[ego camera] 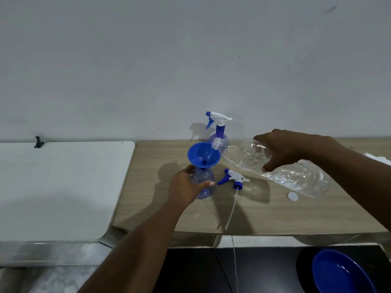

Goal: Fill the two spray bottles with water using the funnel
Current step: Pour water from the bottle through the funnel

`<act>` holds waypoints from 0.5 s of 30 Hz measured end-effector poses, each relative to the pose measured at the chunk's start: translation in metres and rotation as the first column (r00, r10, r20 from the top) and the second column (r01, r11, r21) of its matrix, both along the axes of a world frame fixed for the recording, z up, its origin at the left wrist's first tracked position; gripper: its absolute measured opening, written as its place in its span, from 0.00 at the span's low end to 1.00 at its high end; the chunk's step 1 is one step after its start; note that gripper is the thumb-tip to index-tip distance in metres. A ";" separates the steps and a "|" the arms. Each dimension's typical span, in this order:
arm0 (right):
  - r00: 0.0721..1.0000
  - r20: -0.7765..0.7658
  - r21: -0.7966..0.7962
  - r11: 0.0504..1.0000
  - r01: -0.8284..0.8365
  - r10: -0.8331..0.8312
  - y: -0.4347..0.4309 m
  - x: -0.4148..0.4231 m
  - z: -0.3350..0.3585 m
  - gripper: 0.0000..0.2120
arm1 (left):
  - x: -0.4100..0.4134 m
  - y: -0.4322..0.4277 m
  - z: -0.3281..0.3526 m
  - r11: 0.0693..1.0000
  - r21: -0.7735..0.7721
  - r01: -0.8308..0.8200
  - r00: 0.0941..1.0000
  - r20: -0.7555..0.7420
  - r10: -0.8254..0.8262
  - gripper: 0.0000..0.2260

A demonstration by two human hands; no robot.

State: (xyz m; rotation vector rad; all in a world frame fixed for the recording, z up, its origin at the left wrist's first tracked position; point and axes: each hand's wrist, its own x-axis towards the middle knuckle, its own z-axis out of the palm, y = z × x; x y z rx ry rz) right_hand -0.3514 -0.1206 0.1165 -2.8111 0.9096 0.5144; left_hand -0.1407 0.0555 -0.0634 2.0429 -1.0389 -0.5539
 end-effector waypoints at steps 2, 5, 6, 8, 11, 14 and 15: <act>1.000 -0.010 -0.005 1.000 -0.007 0.007 0.000 0.000 0.002 0.23 | 0.000 -0.001 -0.001 1.000 0.009 -0.003 1.000 -0.003 0.003 0.34; 1.000 -0.026 -0.013 1.000 -0.011 0.010 -0.002 -0.001 0.004 0.23 | 0.000 -0.001 -0.002 1.000 0.018 -0.006 1.000 0.015 0.006 0.35; 1.000 -0.029 -0.015 1.000 -0.010 0.010 -0.002 -0.002 0.004 0.23 | 0.001 -0.001 -0.003 1.000 0.018 -0.008 1.000 0.019 0.008 0.35; 0.999 -0.036 -0.014 1.000 -0.010 0.010 -0.003 -0.002 0.005 0.24 | 0.001 0.000 -0.003 1.000 0.019 -0.010 1.000 0.016 0.010 0.35; 0.999 -0.048 -0.021 1.000 -0.012 0.011 -0.003 -0.002 0.006 0.27 | 0.001 0.000 -0.002 1.000 0.021 -0.012 1.000 0.016 0.011 0.36; 0.998 -0.059 -0.027 1.000 -0.014 0.012 -0.003 -0.001 0.006 0.30 | 0.001 -0.001 -0.002 1.000 0.023 -0.015 1.000 0.026 0.015 0.36; 0.998 -0.063 -0.027 1.000 -0.013 0.011 -0.003 -0.001 0.007 0.30 | 0.001 -0.001 -0.002 0.999 0.028 -0.014 1.000 0.028 0.013 0.36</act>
